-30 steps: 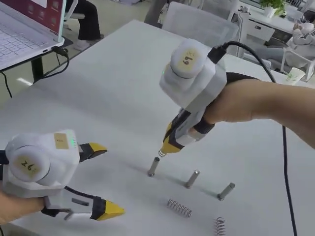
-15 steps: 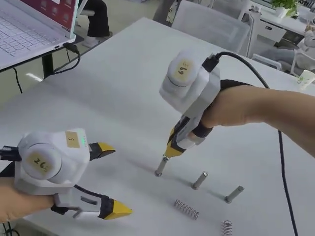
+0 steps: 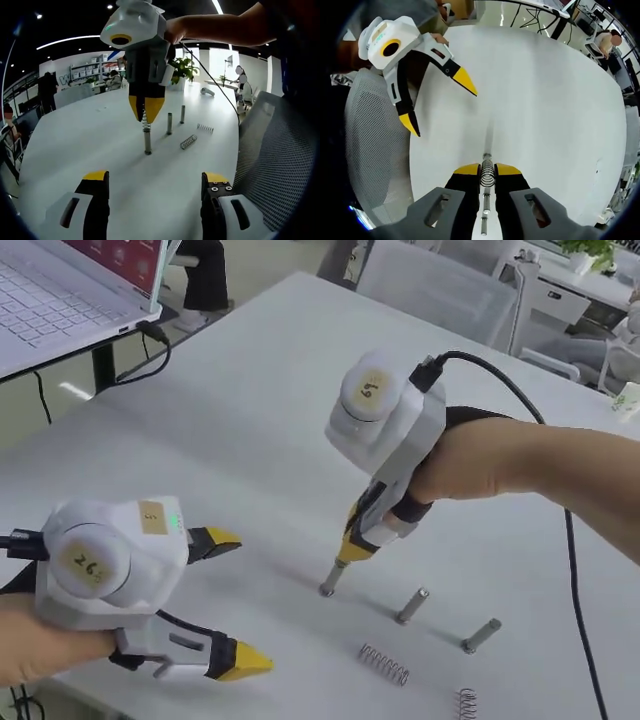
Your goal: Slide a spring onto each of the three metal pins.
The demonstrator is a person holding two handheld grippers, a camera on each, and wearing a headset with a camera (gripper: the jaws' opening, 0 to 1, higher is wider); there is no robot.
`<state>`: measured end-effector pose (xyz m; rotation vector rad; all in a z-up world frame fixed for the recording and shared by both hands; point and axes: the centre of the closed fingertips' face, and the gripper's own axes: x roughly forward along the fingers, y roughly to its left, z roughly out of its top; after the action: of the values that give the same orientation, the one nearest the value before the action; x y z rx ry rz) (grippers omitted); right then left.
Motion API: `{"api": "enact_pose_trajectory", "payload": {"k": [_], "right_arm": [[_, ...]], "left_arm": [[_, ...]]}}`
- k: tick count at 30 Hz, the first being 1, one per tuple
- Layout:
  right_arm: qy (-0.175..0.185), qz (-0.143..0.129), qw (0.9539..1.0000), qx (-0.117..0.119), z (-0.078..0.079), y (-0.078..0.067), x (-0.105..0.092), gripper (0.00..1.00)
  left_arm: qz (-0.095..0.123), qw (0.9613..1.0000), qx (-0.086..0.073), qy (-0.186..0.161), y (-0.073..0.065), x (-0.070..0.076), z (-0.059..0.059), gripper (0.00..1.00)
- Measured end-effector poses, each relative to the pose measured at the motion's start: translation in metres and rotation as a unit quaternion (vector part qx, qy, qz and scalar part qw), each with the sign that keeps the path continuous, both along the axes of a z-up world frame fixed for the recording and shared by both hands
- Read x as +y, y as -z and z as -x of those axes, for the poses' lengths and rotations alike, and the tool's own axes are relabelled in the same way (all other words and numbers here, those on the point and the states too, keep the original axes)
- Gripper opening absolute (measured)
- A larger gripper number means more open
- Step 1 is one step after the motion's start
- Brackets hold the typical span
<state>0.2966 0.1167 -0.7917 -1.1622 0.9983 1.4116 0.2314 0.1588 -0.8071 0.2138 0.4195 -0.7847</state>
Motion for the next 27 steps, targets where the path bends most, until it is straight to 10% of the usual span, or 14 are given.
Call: {"api": "enact_pose_trajectory", "payload": {"k": [27], "right_arm": [[0.018,0.008,0.9998,0.000,-0.005,0.042,0.000,0.08]], "left_arm": [[0.005,1.0000,0.002,-0.001,-0.004,0.002,0.004,0.70]]}}
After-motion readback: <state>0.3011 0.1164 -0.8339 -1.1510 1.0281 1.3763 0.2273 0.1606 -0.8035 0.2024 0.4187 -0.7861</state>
